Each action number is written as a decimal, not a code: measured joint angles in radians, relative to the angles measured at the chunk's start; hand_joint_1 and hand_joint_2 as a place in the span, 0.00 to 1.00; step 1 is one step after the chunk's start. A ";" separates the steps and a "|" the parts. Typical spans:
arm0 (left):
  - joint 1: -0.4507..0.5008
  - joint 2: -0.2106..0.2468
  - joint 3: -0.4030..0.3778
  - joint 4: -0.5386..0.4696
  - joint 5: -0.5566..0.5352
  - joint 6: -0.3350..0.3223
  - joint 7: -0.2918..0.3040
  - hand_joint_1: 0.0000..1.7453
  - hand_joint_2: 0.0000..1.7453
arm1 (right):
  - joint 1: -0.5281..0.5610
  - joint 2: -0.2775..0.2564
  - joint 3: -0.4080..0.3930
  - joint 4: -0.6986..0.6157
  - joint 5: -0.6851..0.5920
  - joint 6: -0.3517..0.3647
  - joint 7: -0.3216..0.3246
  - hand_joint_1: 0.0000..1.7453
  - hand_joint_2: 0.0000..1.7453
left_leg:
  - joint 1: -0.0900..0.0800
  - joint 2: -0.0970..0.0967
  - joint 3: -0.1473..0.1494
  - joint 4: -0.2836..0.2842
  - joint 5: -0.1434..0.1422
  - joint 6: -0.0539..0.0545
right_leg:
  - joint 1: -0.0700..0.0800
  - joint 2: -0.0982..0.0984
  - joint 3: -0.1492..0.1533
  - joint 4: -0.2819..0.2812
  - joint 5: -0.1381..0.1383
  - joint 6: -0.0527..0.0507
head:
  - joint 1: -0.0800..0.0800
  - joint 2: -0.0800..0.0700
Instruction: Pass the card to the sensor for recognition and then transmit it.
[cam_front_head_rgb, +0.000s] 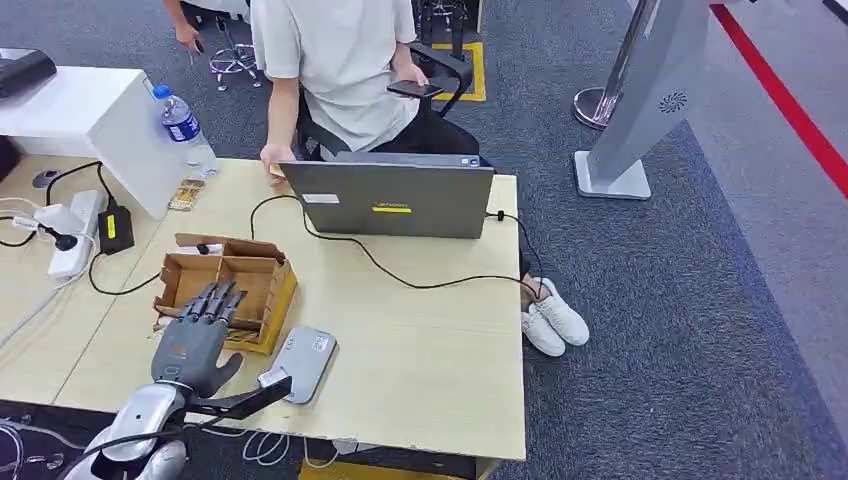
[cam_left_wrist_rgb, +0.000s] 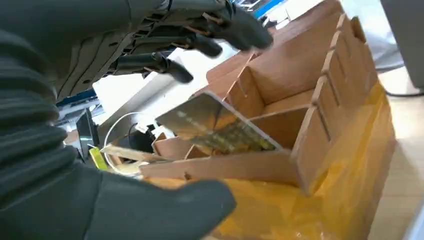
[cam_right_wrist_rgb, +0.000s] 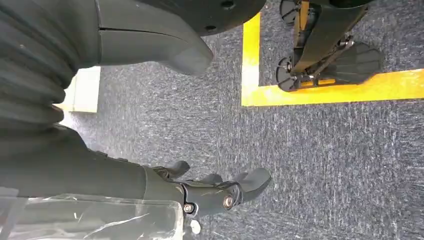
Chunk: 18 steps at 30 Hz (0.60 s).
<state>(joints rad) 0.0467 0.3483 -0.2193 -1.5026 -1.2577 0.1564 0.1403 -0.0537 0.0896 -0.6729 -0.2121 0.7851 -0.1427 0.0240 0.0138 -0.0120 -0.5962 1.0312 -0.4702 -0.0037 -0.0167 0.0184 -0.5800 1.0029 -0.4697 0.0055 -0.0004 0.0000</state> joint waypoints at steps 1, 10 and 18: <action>-0.007 -0.005 0.000 0.009 0.001 0.006 -0.008 1.00 1.00 | -0.001 0.000 0.000 0.000 0.003 0.001 -0.001 0.00 1.00 | 0.000 0.000 0.000 0.000 0.000 0.000 | 0.000 0.000 0.000 0.000 0.000 0.000 | 0.000 0.000; -0.037 -0.026 0.000 0.052 0.009 0.020 -0.021 1.00 1.00 | -0.004 0.000 0.000 0.000 0.011 0.003 -0.003 0.00 1.00 | 0.000 0.000 0.000 0.000 0.000 0.000 | 0.000 0.000 0.000 0.000 0.000 0.000 | 0.000 0.000; -0.037 -0.031 0.000 0.056 0.027 0.038 -0.038 1.00 1.00 | -0.004 0.000 0.000 0.000 0.020 0.003 -0.003 0.00 1.00 | 0.000 0.000 0.000 0.000 0.000 0.000 | 0.000 0.000 0.000 0.000 0.000 0.000 | 0.000 0.000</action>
<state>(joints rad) 0.0099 0.3170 -0.2190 -1.4469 -1.2306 0.1942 0.1022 -0.0576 0.0896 -0.6729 -0.2121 0.8049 -0.1392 0.0206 0.0138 -0.0119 -0.5962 1.0312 -0.4703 -0.0037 -0.0167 0.0185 -0.5799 1.0029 -0.4697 0.0055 -0.0004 0.0000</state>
